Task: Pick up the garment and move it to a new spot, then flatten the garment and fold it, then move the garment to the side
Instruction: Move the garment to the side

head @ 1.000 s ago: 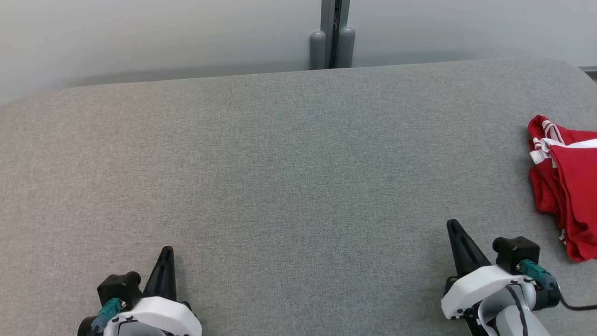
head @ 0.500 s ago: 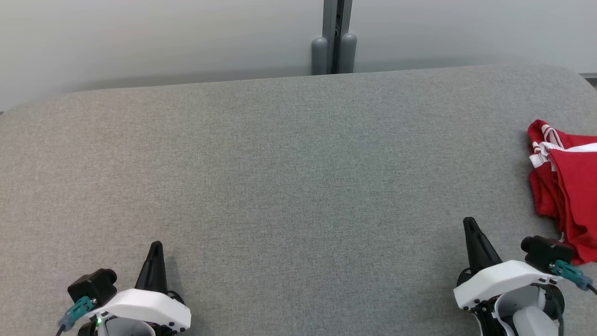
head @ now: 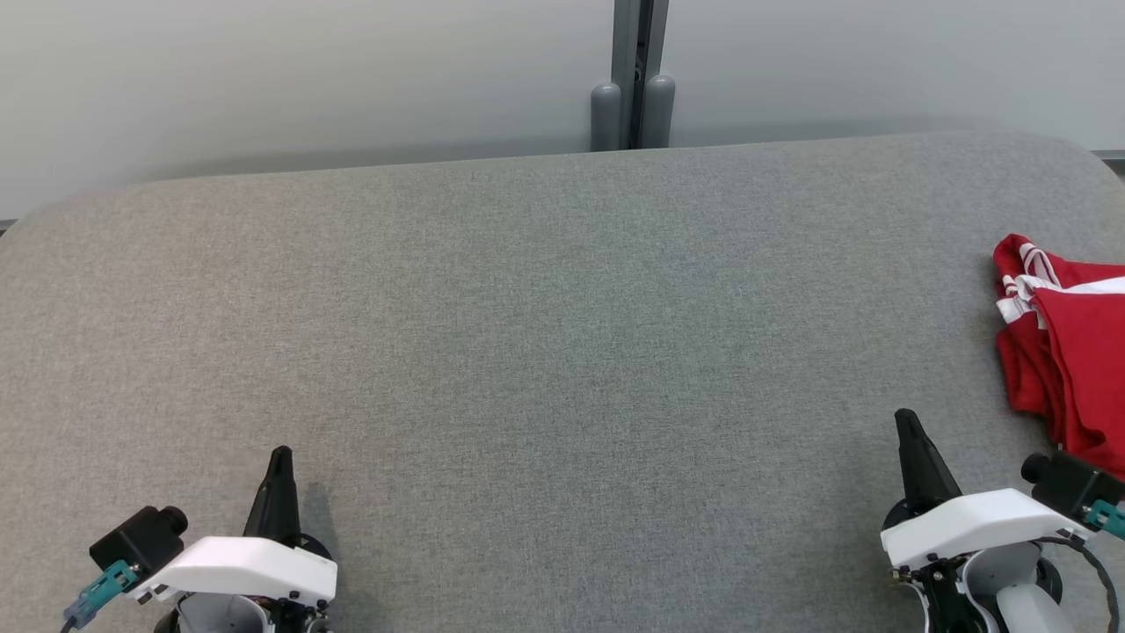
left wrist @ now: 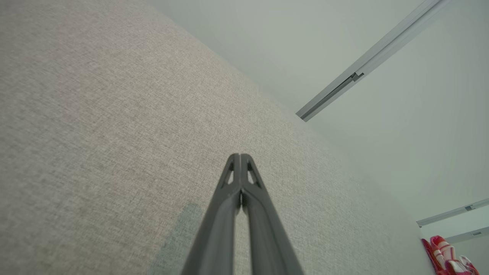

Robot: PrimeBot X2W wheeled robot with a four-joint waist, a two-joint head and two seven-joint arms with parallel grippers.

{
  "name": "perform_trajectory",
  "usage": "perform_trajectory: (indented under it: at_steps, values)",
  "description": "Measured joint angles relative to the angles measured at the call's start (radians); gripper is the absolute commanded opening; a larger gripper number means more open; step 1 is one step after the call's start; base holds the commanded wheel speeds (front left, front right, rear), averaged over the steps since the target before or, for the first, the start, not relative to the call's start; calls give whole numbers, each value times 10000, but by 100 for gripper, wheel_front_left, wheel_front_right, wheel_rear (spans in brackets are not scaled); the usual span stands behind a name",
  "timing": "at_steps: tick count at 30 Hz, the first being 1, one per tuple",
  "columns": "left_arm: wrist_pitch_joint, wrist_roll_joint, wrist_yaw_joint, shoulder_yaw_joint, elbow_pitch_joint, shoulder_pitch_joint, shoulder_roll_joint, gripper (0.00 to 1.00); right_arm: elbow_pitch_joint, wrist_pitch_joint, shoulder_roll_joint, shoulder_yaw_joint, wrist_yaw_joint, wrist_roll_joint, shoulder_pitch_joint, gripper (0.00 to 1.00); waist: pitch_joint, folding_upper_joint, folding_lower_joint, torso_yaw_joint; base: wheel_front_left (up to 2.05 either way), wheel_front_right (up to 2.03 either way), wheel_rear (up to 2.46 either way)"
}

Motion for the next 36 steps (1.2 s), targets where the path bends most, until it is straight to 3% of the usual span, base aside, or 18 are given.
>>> perform_trajectory:
  at_steps: [36]
  values:
    - [1170,-4261,-514,562,-826,4,36,0,-1074,1149,-46,-681,-2,4510,453,0,-423,0,0,134,0,0,0]
